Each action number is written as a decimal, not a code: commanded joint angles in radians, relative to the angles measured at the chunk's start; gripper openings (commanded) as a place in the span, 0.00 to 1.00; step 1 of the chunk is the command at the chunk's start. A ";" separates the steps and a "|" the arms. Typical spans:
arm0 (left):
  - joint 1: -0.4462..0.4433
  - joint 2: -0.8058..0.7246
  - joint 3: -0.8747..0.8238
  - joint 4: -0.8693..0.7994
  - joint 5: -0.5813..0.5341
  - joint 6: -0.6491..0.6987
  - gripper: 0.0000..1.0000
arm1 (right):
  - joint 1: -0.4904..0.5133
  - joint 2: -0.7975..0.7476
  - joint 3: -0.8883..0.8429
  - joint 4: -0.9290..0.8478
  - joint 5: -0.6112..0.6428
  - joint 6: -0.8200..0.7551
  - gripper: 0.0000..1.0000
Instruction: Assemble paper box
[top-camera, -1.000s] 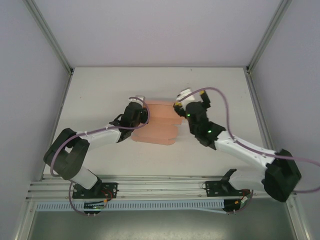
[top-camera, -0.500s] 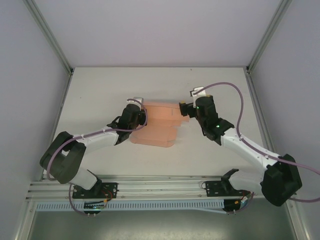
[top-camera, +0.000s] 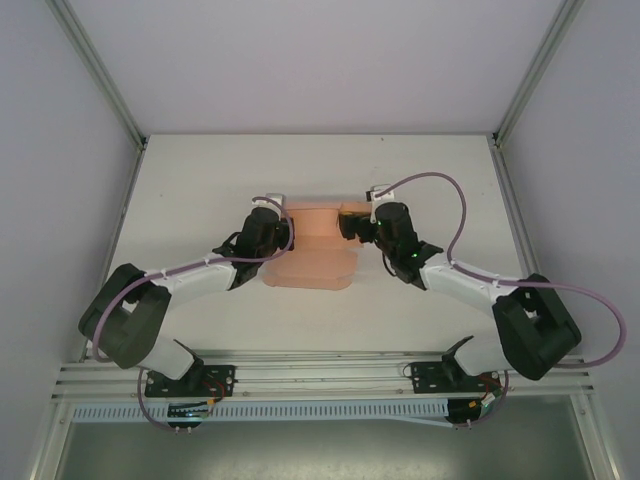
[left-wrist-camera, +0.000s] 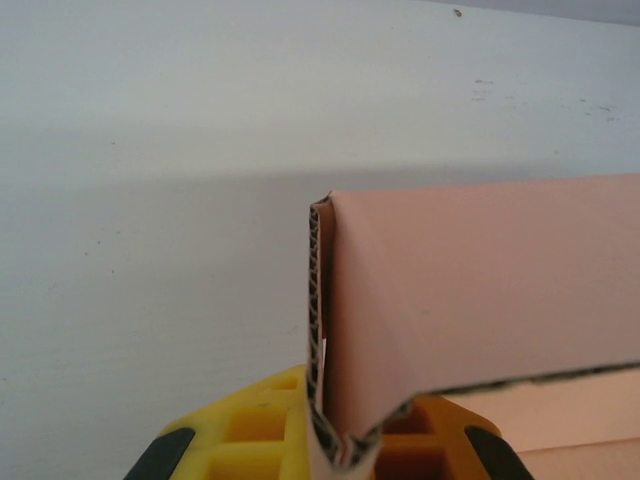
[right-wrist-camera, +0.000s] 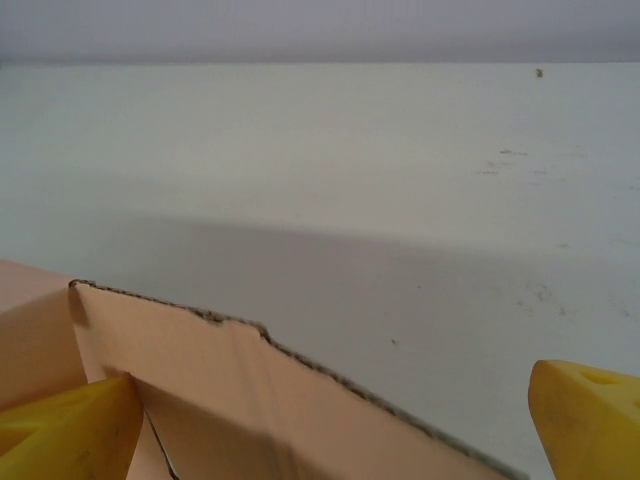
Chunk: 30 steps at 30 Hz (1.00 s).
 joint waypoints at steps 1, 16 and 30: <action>-0.002 0.027 0.020 0.013 0.034 -0.036 0.00 | 0.061 0.045 -0.015 0.231 0.225 0.189 0.99; -0.002 -0.025 -0.004 -0.004 -0.039 -0.078 0.00 | 0.135 -0.113 -0.015 -0.104 0.432 0.245 0.99; -0.002 -0.060 0.031 -0.036 -0.062 -0.032 0.00 | 0.013 -0.325 -0.212 -0.352 0.176 0.310 0.99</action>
